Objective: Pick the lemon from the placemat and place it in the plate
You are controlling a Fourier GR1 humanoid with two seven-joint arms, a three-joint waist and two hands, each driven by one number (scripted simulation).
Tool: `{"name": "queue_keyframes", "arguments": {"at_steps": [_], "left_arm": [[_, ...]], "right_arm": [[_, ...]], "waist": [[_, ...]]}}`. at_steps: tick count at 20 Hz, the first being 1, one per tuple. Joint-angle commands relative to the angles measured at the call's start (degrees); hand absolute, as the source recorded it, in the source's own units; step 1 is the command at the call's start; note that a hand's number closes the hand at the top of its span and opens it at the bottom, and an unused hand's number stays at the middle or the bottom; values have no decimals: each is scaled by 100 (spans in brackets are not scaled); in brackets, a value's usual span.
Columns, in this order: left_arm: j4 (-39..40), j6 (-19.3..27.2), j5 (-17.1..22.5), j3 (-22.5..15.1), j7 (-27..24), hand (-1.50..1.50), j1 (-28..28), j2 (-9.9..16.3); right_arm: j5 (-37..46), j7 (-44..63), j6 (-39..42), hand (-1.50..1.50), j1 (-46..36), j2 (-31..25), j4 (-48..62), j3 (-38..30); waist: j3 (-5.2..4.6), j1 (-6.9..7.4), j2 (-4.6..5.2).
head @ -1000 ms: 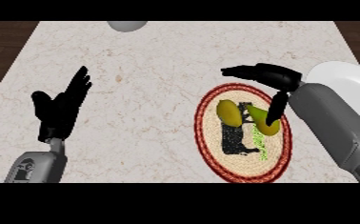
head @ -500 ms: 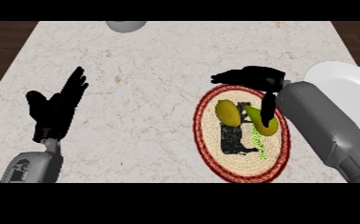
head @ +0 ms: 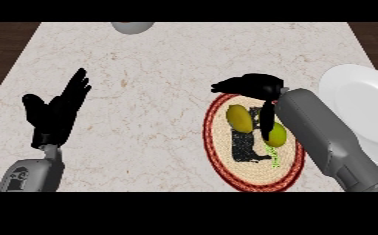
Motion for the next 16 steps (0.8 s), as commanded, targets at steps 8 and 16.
{"name": "queue_keyframes", "arguments": {"at_steps": [8, 16], "left_arm": [[348, -45, -209, 139, -111, 0, -180, -63], [-367, -278, -27, 183, 8, 0, 388, -37]], "right_arm": [[996, 45, -322, -150, 386, 425, 69, 24], [1352, -711, -434, 150, 476, 619, 301, 85]], "waist": [[36, -44, 32], [39, 12, 28]]}}
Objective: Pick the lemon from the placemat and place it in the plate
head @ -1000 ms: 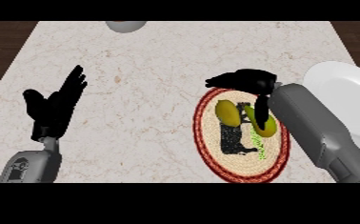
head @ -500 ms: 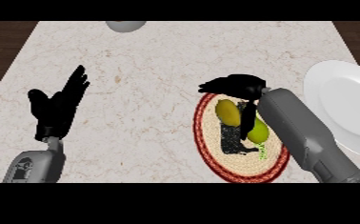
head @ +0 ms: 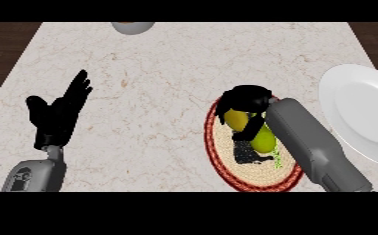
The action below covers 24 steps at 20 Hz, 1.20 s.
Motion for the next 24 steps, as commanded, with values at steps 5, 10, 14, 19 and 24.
{"name": "queue_keyframes", "arguments": {"at_steps": [5, 10, 14, 19, 24], "left_arm": [[372, 14, -144, -4, -170, 0, -143, -166], [103, -20, -66, 167, -140, 0, 218, 38], [121, 97, -16, 344, -40, 0, 199, 87], [17, 19, 67, 449, -45, 0, 392, 182], [-79, 88, -26, 271, -123, 0, 495, -15]], "right_arm": [[125, 21, 174, 150, 360, 380, -222, -208], [-356, 1586, -362, 150, 1354, -8, -773, -1097], [-451, 2520, -1033, 150, 1908, -75, -1600, -1517], [-597, 3014, -1981, 150, 2358, -192, -3251, -2061], [-564, 3574, -2840, 150, 2894, -431, -4701, -2730]], "waist": [[15, -47, 47], [13, -282, -38], [-3, -553, -126], [-2, -612, -170], [4, -567, -113]]}}
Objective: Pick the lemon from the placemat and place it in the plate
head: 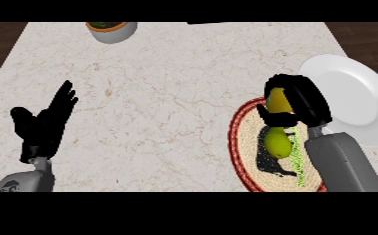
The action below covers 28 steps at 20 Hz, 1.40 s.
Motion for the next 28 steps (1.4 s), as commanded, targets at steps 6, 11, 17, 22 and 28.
{"name": "queue_keyframes", "arguments": {"at_steps": [6, 11, 17, 22, 28], "left_arm": [[-381, 13, -67, -256, 432, 0, -278, -107], [-536, 177, -216, -478, 523, 0, -271, -382], [400, -193, -121, -121, -202, 0, -540, -180], [71, -81, -255, -336, 23, 0, -430, -352], [-227, -23, -221, -336, 372, 0, -526, -379]], "right_arm": [[-452, 1291, -317, 150, 1653, -197, -2731, -1061], [-1336, 1465, 12, 150, 1862, -348, -2887, -2009], [-1596, 990, 170, 150, 1366, -967, -1593, -2845], [-1582, -241, -113, 150, 369, -1569, 905, -3178], [-1289, -765, 467, 150, 153, -2290, 2394, -3038]], "waist": [[14, 328, 135], [17, 454, 162], [13, 499, 190], [20, 592, 212], [25, 643, 217]]}}
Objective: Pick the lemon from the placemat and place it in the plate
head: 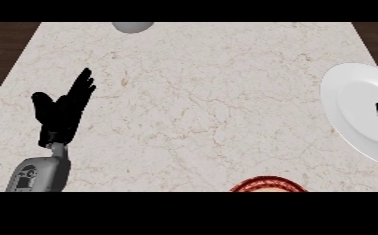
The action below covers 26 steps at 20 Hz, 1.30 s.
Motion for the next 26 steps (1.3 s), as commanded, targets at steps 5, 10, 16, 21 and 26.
{"name": "queue_keyframes", "arguments": {"at_steps": [5, 10, 16, 21, 26], "left_arm": [[3, -73, -3, 17, 181, 0, -233, 70], [92, -91, -33, 56, -131, 0, -48, 25], [323, -33, 25, 240, -128, 0, -67, 65], [-8, -84, 65, 282, 2, 0, 72, 156], [16, -63, 15, 208, -115, 0, 159, 39]], "right_arm": [[-179, -945, 1009, -150, -912, -575, 2398, 7], [-415, -2221, 597, -150, -1305, -741, 3056, -352], [-1592, -2888, 1751, -150, -1450, -431, 2071, -813], [-2377, -1836, 2744, -150, -1164, -628, 2063, -1288], [-2931, -1437, 3928, -150, -914, -719, 2498, -1460]], "waist": [[8, 69, 20], [11, 68, 20], [-12, -134, -53], [-14, -147, -65], [-9, -121, -42]]}}
